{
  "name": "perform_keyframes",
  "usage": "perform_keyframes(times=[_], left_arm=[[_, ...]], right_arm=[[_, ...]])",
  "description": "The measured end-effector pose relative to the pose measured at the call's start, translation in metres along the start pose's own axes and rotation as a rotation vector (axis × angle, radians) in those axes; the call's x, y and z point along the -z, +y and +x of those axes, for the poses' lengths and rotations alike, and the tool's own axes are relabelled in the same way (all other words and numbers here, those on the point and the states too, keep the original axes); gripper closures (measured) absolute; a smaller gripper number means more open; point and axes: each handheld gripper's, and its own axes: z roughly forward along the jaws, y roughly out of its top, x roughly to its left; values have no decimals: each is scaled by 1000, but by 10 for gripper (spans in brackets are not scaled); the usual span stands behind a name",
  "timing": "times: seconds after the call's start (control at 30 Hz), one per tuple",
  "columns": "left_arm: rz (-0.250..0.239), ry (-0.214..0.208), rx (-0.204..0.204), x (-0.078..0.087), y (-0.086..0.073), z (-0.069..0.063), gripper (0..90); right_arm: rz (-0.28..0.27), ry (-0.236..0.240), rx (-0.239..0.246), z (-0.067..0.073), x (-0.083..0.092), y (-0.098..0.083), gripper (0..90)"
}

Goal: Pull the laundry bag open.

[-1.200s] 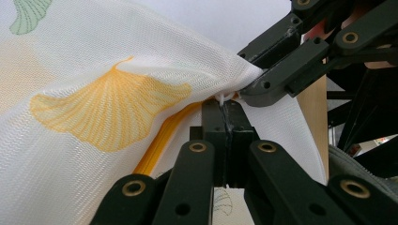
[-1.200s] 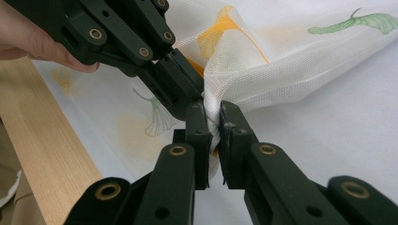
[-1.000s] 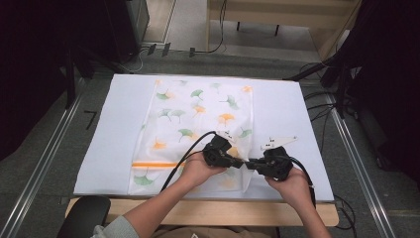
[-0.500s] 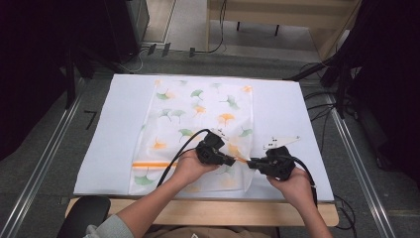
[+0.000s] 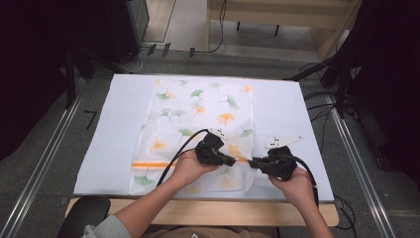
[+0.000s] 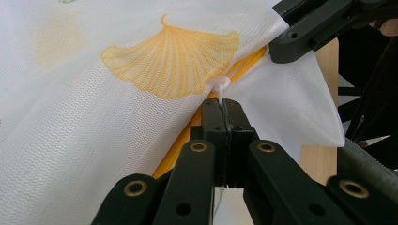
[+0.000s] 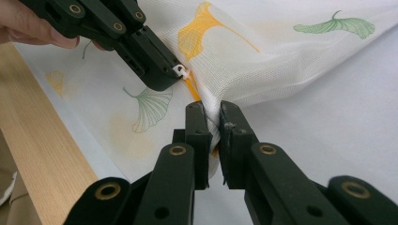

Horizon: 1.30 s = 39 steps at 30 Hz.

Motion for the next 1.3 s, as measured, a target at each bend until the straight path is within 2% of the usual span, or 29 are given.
perform_keyframes(times=[0.17, 0.27, 0.5, 0.7, 0.93, 1.0, 1.17, 1.3], left_arm=[[4, -21, -3, 3, -1, 0, 900], [3, -29, 12, 2, -2, 2, 900], [10, -17, 1, 3, -1, 2, 900], [-7, -20, 16, 7, -1, 6, 900], [8, -18, 16, 5, -2, 9, 900], [3, -21, 28, 5, -2, 10, 900], [18, -12, 20, 6, -3, 11, 900], [20, -17, 40, 6, -6, 15, 900]], right_arm=[[2, -4, -8, -1, -1, 0, 851], [0, -1, -6, 0, -1, 0, 851], [0, -2, -11, -1, -2, 0, 851], [2, -1, -4, 0, -3, 0, 851], [9, 4, 2, 1, -3, 0, 851], [9, 5, 2, 1, -3, 0, 851], [9, 3, 7, 2, -3, 0, 851], [14, 1, 6, 1, -3, 0, 851]])
